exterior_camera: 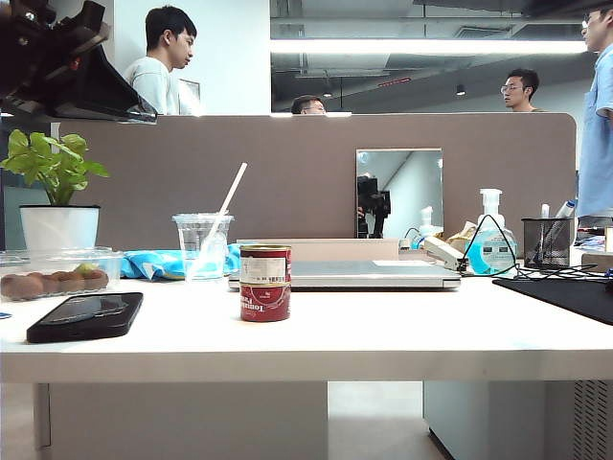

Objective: Stack a can of tomatoes on the right onto the can of tomatoes on the left.

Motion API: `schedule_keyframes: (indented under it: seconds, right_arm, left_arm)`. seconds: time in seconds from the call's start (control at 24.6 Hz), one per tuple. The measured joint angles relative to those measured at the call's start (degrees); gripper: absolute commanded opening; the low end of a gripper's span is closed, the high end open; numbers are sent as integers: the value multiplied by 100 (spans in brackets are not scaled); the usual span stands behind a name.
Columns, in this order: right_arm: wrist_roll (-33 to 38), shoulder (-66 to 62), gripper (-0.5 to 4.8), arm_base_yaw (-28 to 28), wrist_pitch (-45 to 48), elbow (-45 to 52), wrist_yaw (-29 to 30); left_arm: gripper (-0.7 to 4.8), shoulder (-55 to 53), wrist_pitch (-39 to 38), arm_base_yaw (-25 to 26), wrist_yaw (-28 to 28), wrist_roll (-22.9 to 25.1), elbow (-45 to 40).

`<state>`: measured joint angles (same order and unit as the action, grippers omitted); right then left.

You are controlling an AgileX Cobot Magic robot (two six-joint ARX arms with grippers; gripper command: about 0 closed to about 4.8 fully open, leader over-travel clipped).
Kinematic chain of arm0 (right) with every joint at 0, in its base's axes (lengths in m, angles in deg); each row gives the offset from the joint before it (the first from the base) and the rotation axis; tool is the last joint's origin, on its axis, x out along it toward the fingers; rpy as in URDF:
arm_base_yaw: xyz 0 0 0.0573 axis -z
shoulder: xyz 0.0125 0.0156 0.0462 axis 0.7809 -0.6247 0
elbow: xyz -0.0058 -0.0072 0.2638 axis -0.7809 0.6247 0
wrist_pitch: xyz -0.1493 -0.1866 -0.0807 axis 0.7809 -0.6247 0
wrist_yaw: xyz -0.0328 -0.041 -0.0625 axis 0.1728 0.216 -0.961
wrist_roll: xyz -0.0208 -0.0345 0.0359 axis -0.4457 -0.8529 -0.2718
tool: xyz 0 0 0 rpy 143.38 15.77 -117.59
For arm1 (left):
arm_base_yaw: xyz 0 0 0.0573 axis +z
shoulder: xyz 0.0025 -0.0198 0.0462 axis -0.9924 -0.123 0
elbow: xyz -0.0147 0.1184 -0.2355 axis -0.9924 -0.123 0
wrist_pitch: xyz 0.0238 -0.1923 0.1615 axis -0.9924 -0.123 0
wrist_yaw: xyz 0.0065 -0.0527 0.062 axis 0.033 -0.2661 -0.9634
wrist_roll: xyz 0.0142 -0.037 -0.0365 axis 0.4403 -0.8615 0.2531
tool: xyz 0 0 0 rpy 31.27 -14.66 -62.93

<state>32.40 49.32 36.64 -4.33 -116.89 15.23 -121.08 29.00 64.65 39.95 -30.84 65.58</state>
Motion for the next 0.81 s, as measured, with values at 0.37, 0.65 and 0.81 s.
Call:
schedule_keyframes:
  seconds: [0.37, 0.65, 0.81]
  right_arm:
    - [636, 2529, -8, 1351, 341, 1943, -7]
    - [758, 3298, -8, 1438, -136, 2557, -116]
    - [990, 3482, -8, 1434, -136, 2911, -136]
  left_arm:
    - [-5, 0, -24, 0, -15, 0, 0]
    - [-4, 0, -28, -2, -20, 2, 0]
    - [-5, 0, -31, 0, -20, 0, 0]
